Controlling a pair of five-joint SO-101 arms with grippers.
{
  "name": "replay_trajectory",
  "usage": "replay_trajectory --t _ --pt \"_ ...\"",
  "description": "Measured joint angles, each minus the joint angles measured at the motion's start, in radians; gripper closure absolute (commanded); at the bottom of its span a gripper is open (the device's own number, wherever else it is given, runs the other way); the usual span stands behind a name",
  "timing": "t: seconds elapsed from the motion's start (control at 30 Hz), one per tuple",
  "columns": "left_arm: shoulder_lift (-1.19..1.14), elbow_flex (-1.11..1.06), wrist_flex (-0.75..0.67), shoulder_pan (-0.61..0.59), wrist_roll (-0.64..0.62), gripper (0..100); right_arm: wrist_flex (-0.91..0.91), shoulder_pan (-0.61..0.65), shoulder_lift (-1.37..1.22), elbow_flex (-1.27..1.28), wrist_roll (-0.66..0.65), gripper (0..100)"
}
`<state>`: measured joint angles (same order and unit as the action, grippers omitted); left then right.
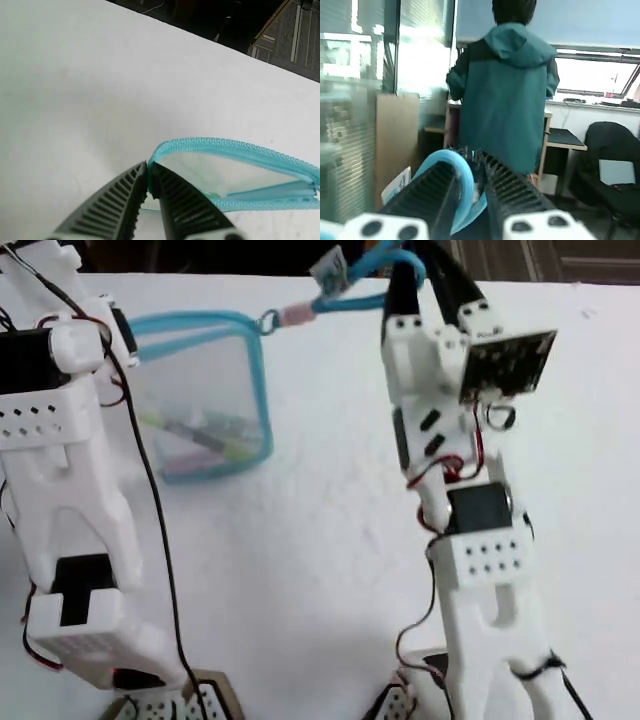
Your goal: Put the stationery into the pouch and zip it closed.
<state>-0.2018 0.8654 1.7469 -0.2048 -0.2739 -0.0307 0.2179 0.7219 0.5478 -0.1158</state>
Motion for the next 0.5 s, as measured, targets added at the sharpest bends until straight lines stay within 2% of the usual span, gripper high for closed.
replay_trajectory --t 0.23,0.43,0.5 --pt "0.000 0.000 0.000 0.000 0.000 98 -0.008 0.000 0.061 0.068 -0.026 95.6" --pt "0.000 0.000 0.000 0.000 0.000 98 0.035 0.000 0.068 0.068 -0.026 73.0" --pt "0.000 0.000 0.000 0.000 0.000 98 0.038 0.005 0.068 0.068 -0.026 71.4"
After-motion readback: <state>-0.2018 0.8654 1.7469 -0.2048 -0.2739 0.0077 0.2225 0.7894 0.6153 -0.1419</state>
